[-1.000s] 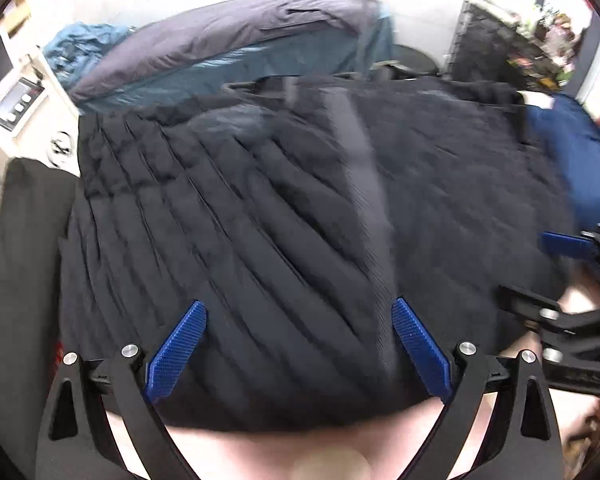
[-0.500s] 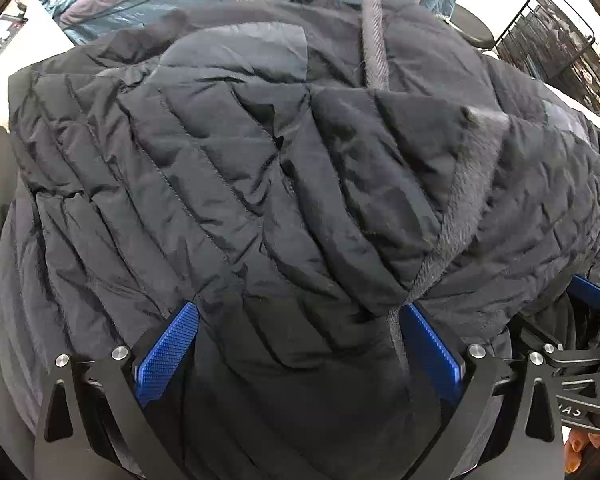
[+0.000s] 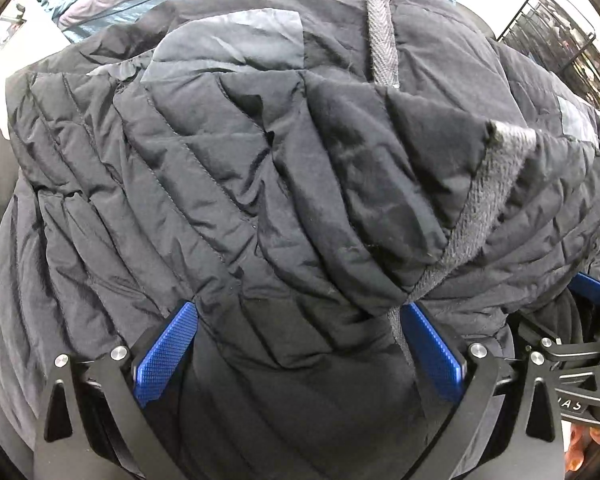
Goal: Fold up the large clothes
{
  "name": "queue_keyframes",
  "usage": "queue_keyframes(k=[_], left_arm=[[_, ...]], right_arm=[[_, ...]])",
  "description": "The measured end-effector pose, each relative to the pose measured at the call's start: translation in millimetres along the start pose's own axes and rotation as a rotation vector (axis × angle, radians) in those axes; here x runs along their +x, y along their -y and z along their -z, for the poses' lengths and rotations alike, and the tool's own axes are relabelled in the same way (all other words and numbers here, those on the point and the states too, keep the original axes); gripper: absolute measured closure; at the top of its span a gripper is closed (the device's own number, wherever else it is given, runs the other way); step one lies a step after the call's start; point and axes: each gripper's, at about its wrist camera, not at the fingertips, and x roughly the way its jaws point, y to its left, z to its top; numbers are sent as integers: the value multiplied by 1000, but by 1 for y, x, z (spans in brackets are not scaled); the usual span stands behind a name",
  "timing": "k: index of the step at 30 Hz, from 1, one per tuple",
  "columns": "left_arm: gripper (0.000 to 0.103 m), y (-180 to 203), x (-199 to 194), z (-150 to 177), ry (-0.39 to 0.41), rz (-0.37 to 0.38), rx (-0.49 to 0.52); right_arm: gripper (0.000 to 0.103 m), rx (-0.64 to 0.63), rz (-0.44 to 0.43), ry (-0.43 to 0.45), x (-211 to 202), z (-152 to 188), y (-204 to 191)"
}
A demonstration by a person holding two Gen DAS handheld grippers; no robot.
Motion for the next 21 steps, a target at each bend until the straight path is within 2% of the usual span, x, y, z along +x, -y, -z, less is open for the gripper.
queue_keyframes(k=[4, 8, 13, 21], left_arm=[[4, 2, -8, 8, 21, 5, 4], [5, -1, -23, 22, 60, 21, -13], [5, 0, -46, 45, 97, -1, -23], [6, -24, -94, 94, 189, -12, -37]], right_arm=[[4, 0, -10, 24, -2, 0, -3], [4, 6, -33, 48, -13, 15, 4], [5, 9, -64, 42, -25, 20, 16], [5, 12, -93, 149, -60, 50, 45]])
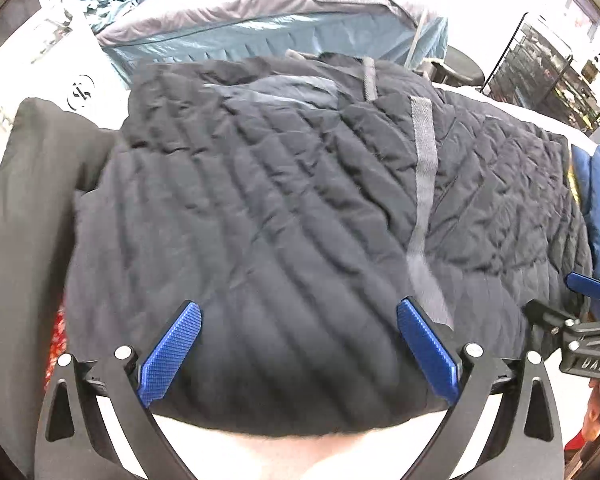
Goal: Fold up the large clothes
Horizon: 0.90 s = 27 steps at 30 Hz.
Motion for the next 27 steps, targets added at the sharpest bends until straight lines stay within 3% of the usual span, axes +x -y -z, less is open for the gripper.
queue_keyframes(k=[5, 13, 20, 27], left_arm=[[6, -35, -20, 14, 25, -67, -5], [6, -126, -38, 31, 21, -73, -230], [6, -168, -29, 29, -3, 27, -318], [6, -190, 17, 16, -92, 174, -427]], right_arm=[[5, 55, -24, 32, -13, 28, 22], [5, 312, -110, 76, -32, 73, 93], [5, 513, -224, 52, -19, 103, 140], [5, 584, -352, 31, 11, 102, 151]])
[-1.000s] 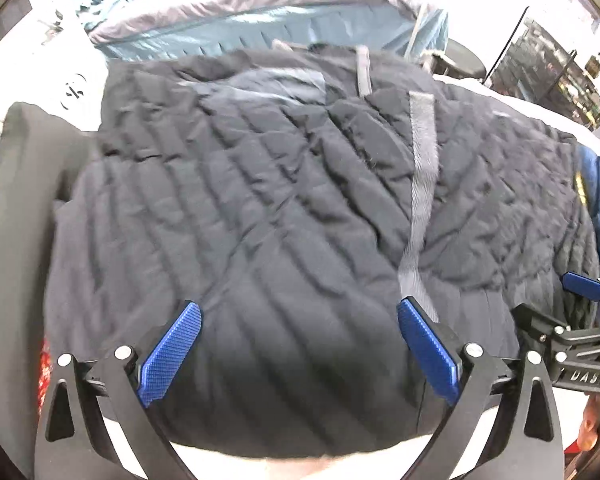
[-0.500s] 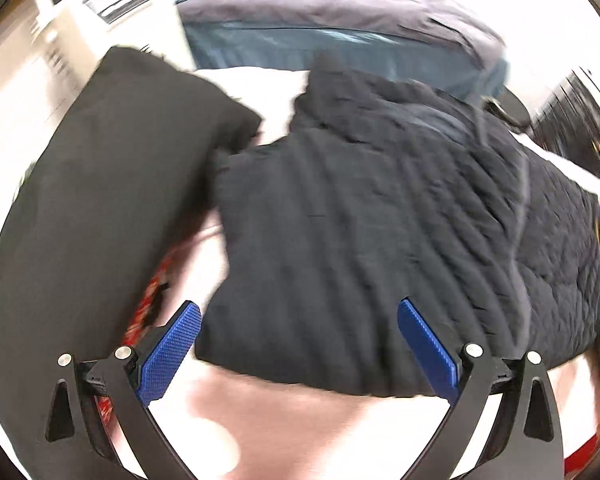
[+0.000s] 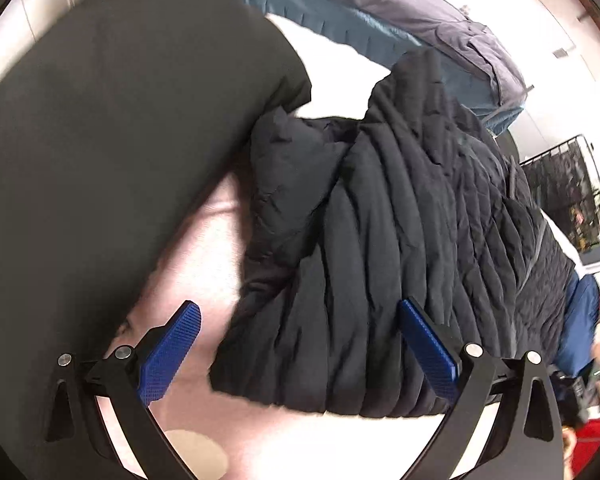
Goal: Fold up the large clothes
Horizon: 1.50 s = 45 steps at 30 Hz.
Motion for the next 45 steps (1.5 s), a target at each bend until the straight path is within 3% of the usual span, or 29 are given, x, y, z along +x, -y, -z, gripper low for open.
queue_keyframes(k=[5, 15, 23, 28, 31, 33, 35, 38, 45], left_arm=[[5, -9, 27, -19, -49, 27, -24], [5, -21, 76, -47, -157, 152, -46], [5, 3, 90, -63, -161, 117, 41], [24, 27, 83, -66, -137, 115, 66], [40, 37, 72, -65, -120, 108, 81], [58, 45, 62, -63, -104, 110, 88], [66, 56, 50, -61, -83, 97, 109], [73, 74, 28, -53, -40, 86, 148], [78, 121, -40, -31, 62, 183, 224]], right_arm=[[5, -31, 16, 11, 9, -8, 6], [5, -62, 5, 54, 33, -15, 0], [5, -87, 59, 47, 43, -21, -7], [28, -86, 45, -16, 44, -24, -25], [47, -109, 54, -33, 43, -22, -34], [63, -115, 46, -33, 36, -20, -40], [71, -135, 48, -36, 30, -18, -49], [77, -215, 58, -29, 15, -10, -74], [80, -321, 22, -5, -23, 15, -112]])
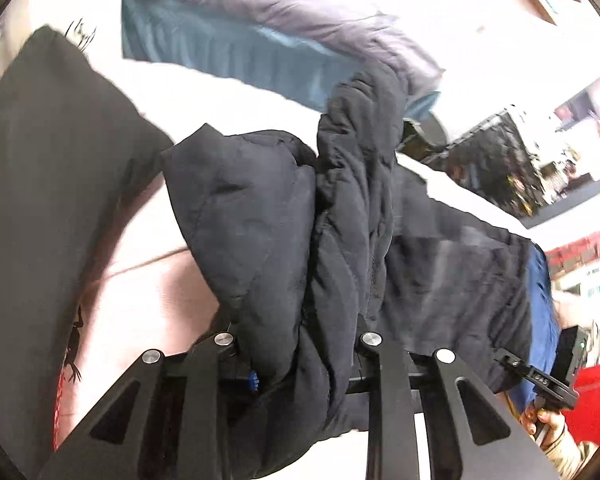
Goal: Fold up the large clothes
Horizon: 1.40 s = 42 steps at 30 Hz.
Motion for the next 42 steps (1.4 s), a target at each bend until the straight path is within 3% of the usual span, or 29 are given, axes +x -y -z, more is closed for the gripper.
queue_keyframes(k=[5, 11, 17, 21, 24, 27, 30, 34, 38, 40, 42], left_arm=[[80, 27, -12, 14, -1, -5, 50], [82, 46, -40, 0, 68, 58, 84], [84, 54, -116, -19, 200, 89, 132], [84, 31, -179, -24, 322, 46, 97], [84, -11, -238, -14, 430, -20, 13], [84, -54, -297, 18, 538, -165, -65], [84, -97, -345, 69, 622, -314, -207], [83, -150, -378, 144, 692, -501, -427], [80, -230, -322, 223, 556, -492, -802], [76, -255, -294, 248, 502, -505, -903], [62, -277, -276, 271, 517, -444, -969]], right_arm=[[80, -29, 18, -18, -10, 18, -7], [82, -30, -1, 23, -13, 2, -33], [83, -141, -80, 74, -35, -28, -84], [83, -300, -144, 90, -28, -70, -157], [83, -430, -205, 101, -19, -90, -219], [83, -592, -307, 101, -1, -112, -307], [83, -747, -417, 81, 28, -120, -404], [83, -856, -533, -32, 83, -112, -491], [79, -871, -469, -211, 183, -79, -542], [75, -850, -302, -218, 236, -68, -547], [68, -772, -239, -243, 271, -76, -538]])
